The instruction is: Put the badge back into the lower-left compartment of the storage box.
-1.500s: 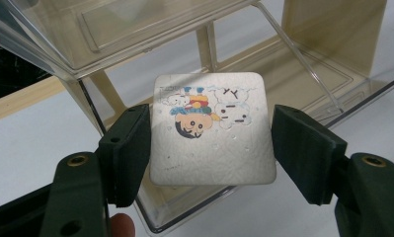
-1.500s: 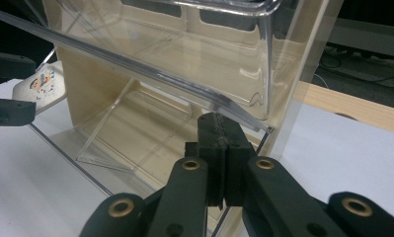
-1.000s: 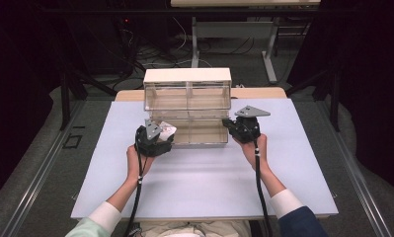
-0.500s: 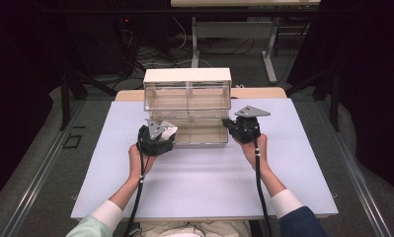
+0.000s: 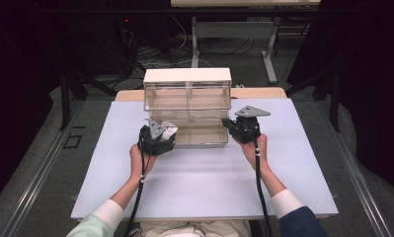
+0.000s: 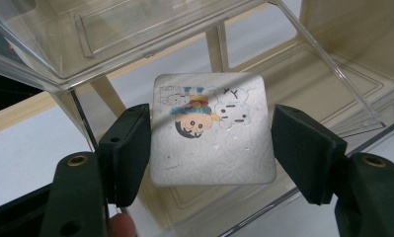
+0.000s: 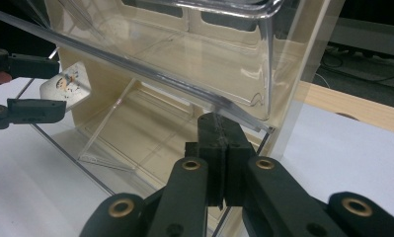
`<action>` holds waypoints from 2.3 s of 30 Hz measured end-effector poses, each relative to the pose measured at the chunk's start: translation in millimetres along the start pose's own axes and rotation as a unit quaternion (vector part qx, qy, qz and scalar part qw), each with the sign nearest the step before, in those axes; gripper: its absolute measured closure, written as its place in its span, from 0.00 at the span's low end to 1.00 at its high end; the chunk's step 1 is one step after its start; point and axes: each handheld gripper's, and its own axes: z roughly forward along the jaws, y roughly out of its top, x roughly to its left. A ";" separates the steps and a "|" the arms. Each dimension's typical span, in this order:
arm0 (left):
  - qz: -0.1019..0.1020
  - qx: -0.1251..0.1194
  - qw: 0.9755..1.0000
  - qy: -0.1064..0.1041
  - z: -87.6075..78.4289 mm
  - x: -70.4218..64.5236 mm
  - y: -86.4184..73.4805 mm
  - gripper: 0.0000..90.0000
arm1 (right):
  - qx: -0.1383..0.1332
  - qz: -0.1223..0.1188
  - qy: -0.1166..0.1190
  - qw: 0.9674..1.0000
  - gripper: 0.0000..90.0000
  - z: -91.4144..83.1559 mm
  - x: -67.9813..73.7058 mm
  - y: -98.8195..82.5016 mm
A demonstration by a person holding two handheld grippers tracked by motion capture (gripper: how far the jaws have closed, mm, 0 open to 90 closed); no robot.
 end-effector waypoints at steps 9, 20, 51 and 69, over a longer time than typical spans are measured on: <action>0.002 0.002 1.000 0.003 1.9 0.4 -0.3 0.37 | 0.001 0.000 0.001 1.000 1.00 -0.1 0.1 -0.1; 0.004 0.004 1.000 0.003 4.1 0.5 -0.7 0.37 | 0.000 0.000 0.000 1.000 1.00 0.0 0.1 0.0; 0.001 0.036 0.999 -0.029 -26.0 6.4 -7.2 0.11 | 0.003 0.001 0.004 1.000 1.00 -0.9 1.0 0.6; 0.018 0.058 0.997 -0.046 -54.4 2.9 -24.4 0.03 | 0.006 0.000 0.004 1.000 1.00 -0.8 1.3 0.8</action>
